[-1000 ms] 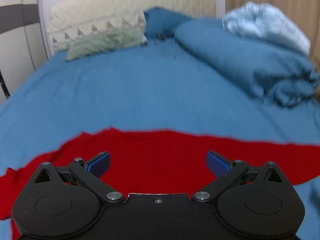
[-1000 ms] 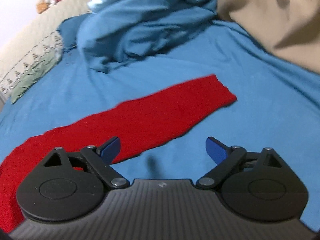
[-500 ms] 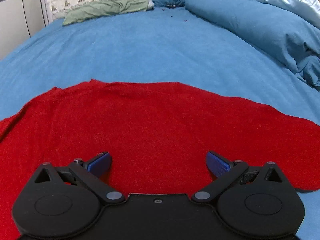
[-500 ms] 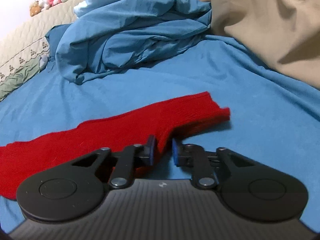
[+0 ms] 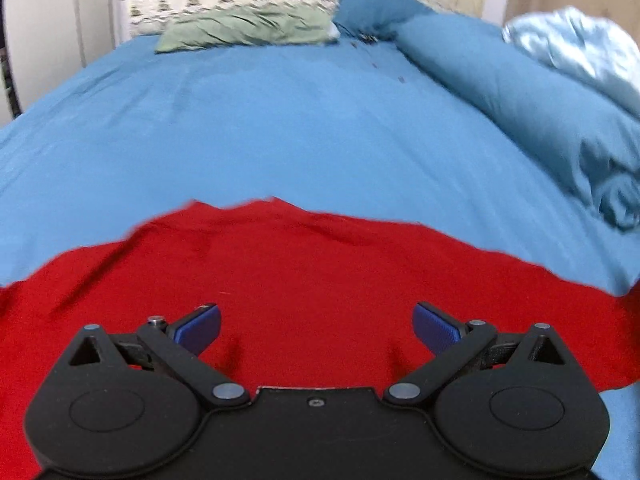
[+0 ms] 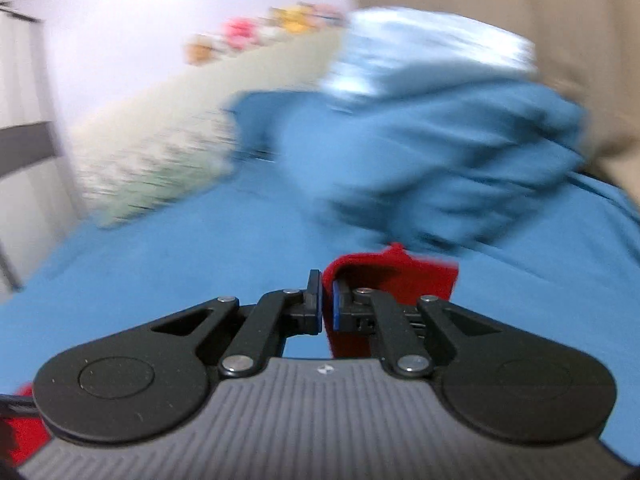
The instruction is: Fold small clothes
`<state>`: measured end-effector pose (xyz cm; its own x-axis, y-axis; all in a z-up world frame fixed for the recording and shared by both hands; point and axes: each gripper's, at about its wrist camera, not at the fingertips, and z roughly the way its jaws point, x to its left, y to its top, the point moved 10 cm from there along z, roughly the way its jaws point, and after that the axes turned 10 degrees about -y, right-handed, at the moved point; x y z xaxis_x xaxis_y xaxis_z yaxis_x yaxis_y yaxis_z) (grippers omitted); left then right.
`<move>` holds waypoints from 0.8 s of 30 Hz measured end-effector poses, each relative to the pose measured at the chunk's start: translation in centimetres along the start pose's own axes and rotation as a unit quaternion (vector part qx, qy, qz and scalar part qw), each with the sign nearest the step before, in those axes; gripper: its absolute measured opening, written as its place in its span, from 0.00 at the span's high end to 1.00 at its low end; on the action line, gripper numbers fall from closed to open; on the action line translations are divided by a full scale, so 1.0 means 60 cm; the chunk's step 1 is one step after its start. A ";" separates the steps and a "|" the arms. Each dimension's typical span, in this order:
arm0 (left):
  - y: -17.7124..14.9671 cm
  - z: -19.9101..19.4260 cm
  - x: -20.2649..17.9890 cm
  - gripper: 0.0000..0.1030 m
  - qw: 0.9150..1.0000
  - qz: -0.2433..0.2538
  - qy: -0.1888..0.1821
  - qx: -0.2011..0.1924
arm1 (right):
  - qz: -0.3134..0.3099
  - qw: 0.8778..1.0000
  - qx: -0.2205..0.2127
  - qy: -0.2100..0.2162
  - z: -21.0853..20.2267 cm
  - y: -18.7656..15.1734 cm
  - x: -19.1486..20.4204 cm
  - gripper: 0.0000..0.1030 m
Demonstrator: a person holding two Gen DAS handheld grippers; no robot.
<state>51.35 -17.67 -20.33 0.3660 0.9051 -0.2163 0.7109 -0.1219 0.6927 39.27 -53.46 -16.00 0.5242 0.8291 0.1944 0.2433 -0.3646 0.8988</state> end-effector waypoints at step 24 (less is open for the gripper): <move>-0.048 -0.083 0.082 0.00 0.998 0.051 -0.034 -0.014 | -0.240 0.936 0.128 0.223 -0.035 -0.336 0.390 0.27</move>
<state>48.08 -10.84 -19.96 0.4753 0.8593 -0.1889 0.6508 -0.1989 0.7327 44.92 -25.79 -28.76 -0.0743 0.9972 -0.0127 0.5806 0.0536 0.8124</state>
